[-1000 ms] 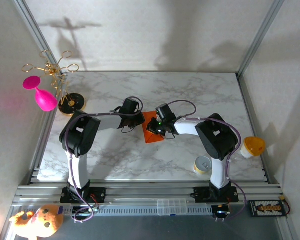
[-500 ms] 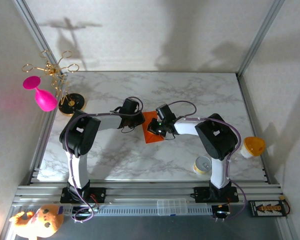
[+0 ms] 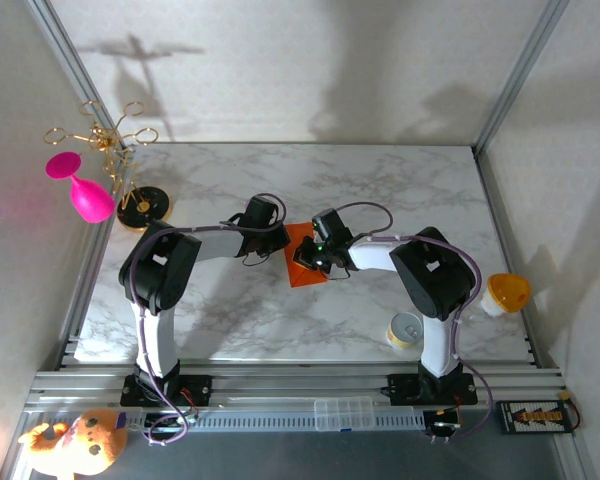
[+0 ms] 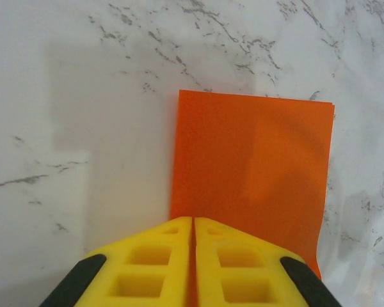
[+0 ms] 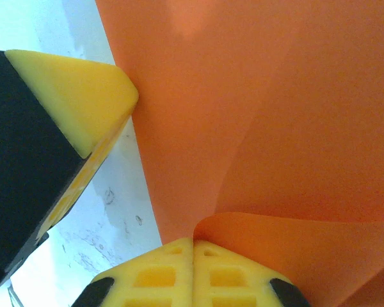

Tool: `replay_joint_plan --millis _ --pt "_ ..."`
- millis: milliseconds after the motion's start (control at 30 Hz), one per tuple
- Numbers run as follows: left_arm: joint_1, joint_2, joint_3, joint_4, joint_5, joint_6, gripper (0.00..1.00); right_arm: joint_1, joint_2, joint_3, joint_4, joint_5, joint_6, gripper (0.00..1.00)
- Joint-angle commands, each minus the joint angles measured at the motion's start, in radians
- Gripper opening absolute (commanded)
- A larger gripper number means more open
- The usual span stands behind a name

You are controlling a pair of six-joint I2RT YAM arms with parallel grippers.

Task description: Fold a paper plane with a square sheet of paper (pick it up from the middle)

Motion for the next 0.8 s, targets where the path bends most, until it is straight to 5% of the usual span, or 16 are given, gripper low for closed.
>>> replay_joint_plan --millis 0,767 --pt "0.006 0.03 0.006 -0.036 0.014 -0.003 0.1 0.008 -0.01 -0.011 0.016 -0.012 -0.013 0.0" --pt "0.005 0.034 0.0 -0.032 0.023 -0.006 0.1 0.007 0.033 0.016 -0.008 -0.022 -0.015 0.0"
